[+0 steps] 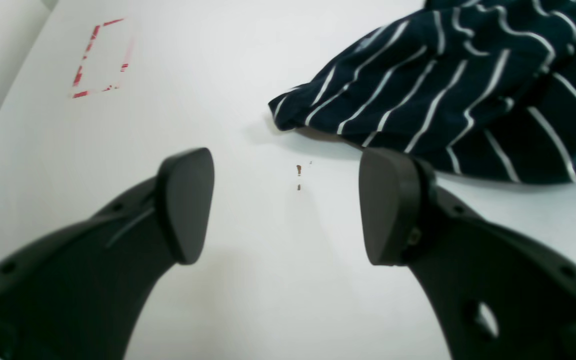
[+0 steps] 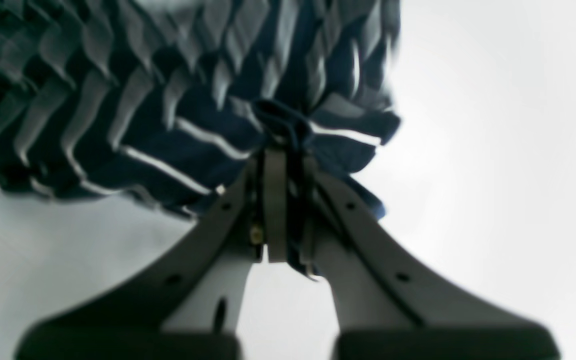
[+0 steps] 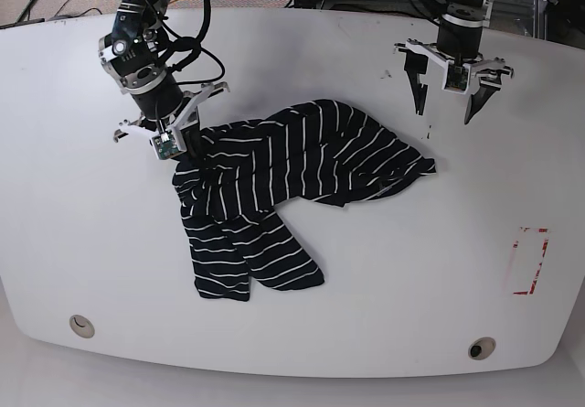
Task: Layout the t-shirt on the table in an organized manner, then fold the t-shirt properly
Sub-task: 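Grasp the edge of the navy striped shirt with the right gripper, then grasp the opposite edge of the shirt with the left gripper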
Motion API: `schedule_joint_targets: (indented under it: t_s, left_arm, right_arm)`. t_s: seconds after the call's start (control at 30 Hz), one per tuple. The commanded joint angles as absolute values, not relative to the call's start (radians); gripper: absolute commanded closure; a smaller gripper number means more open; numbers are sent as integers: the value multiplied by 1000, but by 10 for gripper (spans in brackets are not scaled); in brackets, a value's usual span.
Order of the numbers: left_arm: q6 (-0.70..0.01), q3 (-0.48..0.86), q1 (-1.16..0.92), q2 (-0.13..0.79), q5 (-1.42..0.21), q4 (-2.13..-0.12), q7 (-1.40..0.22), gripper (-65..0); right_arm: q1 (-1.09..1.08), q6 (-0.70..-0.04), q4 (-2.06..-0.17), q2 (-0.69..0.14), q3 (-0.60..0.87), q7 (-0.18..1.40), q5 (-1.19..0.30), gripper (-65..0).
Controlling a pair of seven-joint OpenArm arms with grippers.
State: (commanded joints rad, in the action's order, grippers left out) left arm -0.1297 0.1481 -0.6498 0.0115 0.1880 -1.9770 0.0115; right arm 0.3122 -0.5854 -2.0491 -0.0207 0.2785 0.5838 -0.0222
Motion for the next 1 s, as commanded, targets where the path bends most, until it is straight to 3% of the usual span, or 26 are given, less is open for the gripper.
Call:
schedule_joint_targets:
  t_s: [0.3, 0.4, 0.53, 0.77, 1.0]
  left_arm:
    - [-131, 150, -568, 16, 188, -1971, 7, -431]
    - [-151, 150, -535, 12, 188, -1971, -5, -471]
    - [-205, 150, -453, -7, 174, -1971, -122, -525]
    - [-340, 214, -338, -18, -18, -1966, -338, -525]
    - [-343, 268, -239, -19, -76, -1876, -484, -525]
  right_arm:
    - [318, -585, -2045, -25, 288, 564, -25, -2]
    - [331, -585, -2038, -25, 288, 561, -25, -2]
    - [331, -585, -2038, -25, 286, 561, -25, -2]
    - [331, -585, -2035, -25, 286, 561, -27, -3]
    - [331, -585, -2034, -25, 286, 561, -27, -3]
